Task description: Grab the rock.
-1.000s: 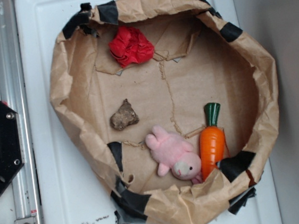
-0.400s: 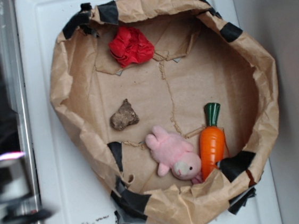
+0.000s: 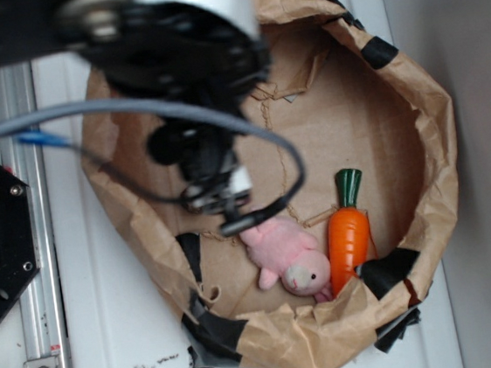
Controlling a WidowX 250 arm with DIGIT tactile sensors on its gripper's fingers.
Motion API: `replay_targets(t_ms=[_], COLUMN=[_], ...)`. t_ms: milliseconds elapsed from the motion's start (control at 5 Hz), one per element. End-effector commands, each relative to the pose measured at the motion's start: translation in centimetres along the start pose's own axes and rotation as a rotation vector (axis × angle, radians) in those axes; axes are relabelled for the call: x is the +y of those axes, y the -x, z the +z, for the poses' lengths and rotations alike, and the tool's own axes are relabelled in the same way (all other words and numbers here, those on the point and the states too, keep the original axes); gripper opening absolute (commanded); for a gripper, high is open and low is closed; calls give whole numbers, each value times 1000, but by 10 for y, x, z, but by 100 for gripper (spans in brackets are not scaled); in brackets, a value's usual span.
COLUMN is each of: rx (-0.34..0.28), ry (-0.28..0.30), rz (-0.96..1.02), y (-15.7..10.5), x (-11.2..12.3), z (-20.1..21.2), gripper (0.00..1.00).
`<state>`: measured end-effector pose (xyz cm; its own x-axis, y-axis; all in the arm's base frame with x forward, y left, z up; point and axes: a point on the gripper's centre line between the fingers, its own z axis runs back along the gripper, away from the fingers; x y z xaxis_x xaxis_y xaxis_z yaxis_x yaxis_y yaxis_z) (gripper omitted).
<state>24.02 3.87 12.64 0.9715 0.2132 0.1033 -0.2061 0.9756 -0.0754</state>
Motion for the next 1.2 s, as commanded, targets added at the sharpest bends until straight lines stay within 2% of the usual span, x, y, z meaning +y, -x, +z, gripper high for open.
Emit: replay_targets(t_ms=[0,200,400,600,800,1000], rx=[103,155,144,148,133,33], ry=[-33,-59,-62,-62,-40,12], rz=[-103,-126,-126,-125,-157,-129], y=[29,40,32,26,23,8], x=[-11,-15,-15,-15,-19,-24], z=[-81,-95,-104,-105,-81,-32], gripper=[100,100,84,0,0,0])
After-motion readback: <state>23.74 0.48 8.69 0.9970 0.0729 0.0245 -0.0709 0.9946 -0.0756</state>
